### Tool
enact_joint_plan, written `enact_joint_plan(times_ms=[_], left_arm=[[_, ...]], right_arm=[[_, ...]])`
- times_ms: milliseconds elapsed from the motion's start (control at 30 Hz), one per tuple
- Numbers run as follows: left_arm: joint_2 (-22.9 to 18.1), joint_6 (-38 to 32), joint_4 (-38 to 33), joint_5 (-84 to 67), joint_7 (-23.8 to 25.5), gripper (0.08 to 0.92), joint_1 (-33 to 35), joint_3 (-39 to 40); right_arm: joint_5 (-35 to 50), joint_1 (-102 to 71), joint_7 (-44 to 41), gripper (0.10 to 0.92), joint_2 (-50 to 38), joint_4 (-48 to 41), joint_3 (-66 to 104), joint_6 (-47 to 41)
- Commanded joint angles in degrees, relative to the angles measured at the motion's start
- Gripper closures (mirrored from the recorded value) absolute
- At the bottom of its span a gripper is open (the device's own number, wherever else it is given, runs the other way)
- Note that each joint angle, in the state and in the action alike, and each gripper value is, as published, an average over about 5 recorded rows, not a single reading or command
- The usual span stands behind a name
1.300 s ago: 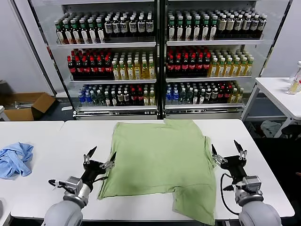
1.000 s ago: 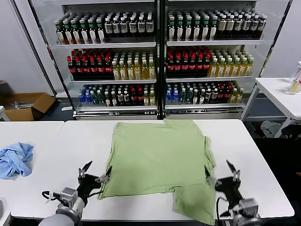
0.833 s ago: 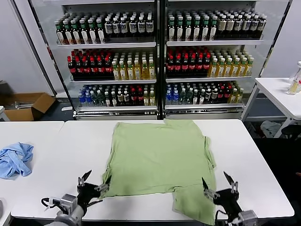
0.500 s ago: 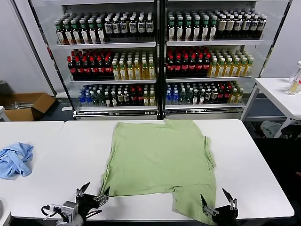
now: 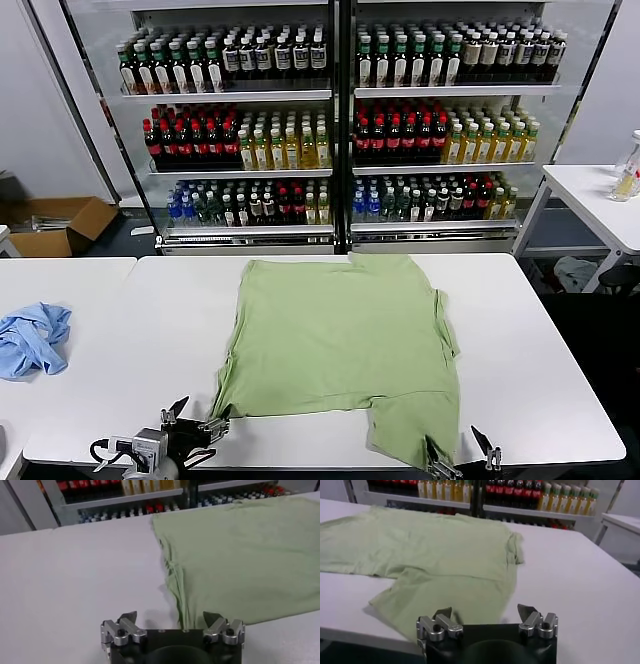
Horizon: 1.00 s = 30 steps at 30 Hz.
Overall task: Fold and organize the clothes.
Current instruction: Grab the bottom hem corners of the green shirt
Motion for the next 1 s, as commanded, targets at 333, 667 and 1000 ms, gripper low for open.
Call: enact_joint_plan(times_ms=[333, 667, 1000], left_arm=[[-1.3, 0.2, 1.3, 1.4, 0.3, 0.466, -0.3, 1.2], [-2.4, -0.6, 1.5, 2.1, 1.1, 0.761, -0.3, 2.1], [-0.7, -2.2, -2.8, 1.4, 2.0, 0.920, 1.3, 0.7]], right_arm=[[3.7, 2.7, 0.5, 0.509, 0.2, -2.1, -3.1, -1.4], [6.8, 4.0, 0.0, 0.804, 0.4, -1.7, -3.0, -1.8], [9.6, 1.7, -3.2, 0.911, -1.1, 3.6, 3.1, -2.6]])
